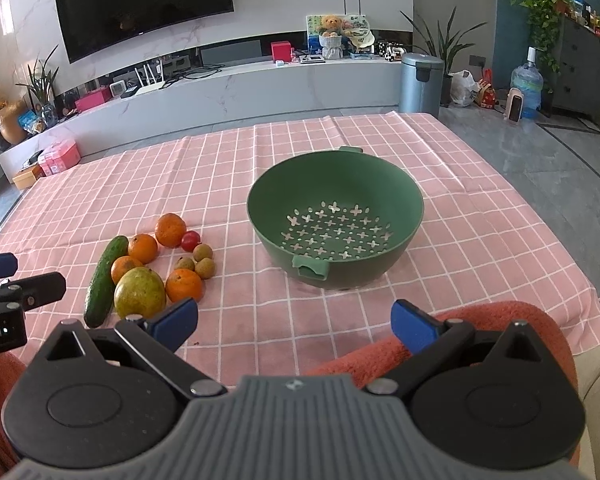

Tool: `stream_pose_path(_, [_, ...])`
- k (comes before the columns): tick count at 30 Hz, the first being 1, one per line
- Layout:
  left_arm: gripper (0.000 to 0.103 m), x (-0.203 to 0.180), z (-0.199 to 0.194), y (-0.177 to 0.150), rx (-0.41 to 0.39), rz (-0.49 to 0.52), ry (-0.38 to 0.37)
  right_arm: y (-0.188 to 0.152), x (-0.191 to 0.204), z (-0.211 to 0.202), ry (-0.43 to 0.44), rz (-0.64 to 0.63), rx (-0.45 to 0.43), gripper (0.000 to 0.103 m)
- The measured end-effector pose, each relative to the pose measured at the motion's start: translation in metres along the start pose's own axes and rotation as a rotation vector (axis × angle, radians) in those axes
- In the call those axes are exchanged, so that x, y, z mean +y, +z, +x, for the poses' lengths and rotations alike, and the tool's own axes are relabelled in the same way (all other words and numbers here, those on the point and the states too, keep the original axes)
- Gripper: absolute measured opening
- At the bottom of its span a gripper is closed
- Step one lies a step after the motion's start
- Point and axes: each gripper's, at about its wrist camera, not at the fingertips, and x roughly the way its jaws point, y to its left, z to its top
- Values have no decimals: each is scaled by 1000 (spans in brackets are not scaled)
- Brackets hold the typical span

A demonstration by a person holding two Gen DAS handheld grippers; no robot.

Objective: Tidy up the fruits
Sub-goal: 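Move both tools toward the fruit pile, then grasp the green cucumber with the left tool while the right tool grasps the large pear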

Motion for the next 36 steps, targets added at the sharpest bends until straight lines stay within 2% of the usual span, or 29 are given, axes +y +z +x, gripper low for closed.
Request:
stream_pose_path(15, [77,4,4,3,1,-4,-14,0,4,5,4,-15,6,99])
stream_pose_path(21, [77,17,16,8,42,5,-45,2,10,15,40,-41,-6,98])
stream_pose_path(25, [67,35,33,15,80,-31,-50,7,19,30,85,-58,-7,97])
stream_pose_path(27, [61,45,46,17,106,-57,-48,10,27,40,134,-81,2,87])
stream_pose_path(32, [45,69,78,17,184,-135,-54,11,50,68,246,-126,43,70])
stream_pose_path(36, [44,81,96,12,224,-167,-58,13,74,94,321,-139,115,63])
